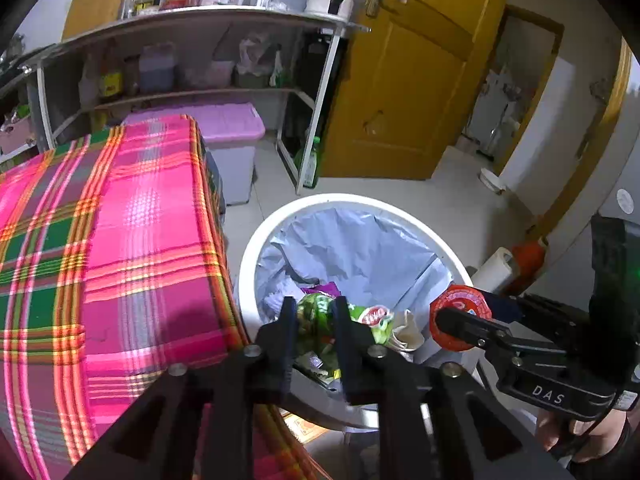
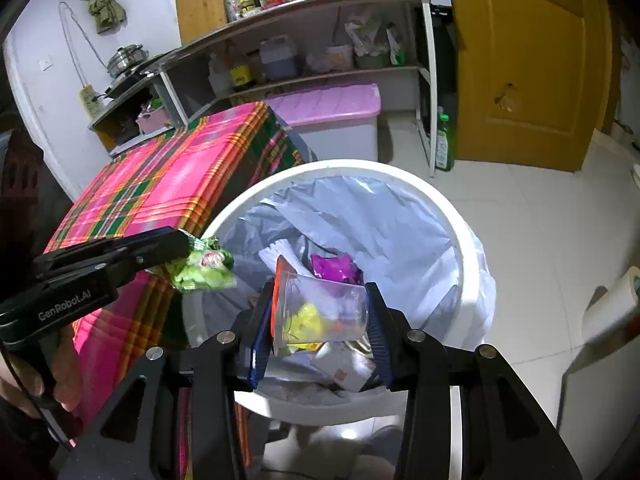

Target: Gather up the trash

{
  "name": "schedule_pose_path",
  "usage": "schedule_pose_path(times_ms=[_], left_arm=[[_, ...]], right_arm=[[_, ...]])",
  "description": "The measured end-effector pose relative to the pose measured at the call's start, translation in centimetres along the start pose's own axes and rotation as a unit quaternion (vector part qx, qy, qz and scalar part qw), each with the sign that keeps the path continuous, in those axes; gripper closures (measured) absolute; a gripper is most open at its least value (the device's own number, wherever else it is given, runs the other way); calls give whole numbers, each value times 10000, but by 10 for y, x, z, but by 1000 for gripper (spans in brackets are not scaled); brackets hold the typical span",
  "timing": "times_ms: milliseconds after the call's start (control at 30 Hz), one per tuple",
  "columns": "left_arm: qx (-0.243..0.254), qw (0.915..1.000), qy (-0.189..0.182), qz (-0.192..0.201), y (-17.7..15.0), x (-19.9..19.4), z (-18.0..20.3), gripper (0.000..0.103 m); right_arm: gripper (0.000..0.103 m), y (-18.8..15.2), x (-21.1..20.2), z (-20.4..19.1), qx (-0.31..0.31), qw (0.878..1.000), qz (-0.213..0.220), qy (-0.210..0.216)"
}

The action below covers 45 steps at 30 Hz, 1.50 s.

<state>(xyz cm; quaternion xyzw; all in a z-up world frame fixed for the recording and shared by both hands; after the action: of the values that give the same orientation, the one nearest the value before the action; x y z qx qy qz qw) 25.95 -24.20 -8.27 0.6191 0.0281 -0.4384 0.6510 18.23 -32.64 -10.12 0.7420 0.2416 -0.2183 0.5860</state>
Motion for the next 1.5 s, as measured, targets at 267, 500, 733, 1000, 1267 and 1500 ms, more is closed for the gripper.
schedule_pose_path(times_ms=[267,500,733,1000,1267,1500], left_arm=[[-94,9999,-121,-3,-1,3,0,70],[3,9996,-44,294,5,-27,3,70],[63,9978,160,647,3,-77,4,70],[135,9930,556,1038,-9,-144,-7,70],[3,9844,1123,1354,-30,-203,-28,70],[-54,9754,1622,1494,-54,-241,-44,70]], right_arm=[[51,0,-4,3,42,10000,49,-15],[51,7,-30,-8,24,9995,317,54],[51,11,-68,-41,-244,9973,654,215],[51,2,-103,-92,-614,9934,829,497],[51,-15,-134,-132,-844,9880,1065,731],[50,-34,-145,-148,-1031,9855,1102,782]])
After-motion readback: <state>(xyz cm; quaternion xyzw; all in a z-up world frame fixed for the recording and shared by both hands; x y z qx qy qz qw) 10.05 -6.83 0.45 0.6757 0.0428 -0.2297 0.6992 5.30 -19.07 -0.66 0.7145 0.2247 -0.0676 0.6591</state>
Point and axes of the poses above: each gripper's, at about its wrist camera, not at the fingertips, and x roughly the way its jaws point, z to its right, y to its top, the point moved 6 cm from there along x, roughly the way its jaws point, and after that the axes turned 12 degrees about z, right-handed, at the moved point
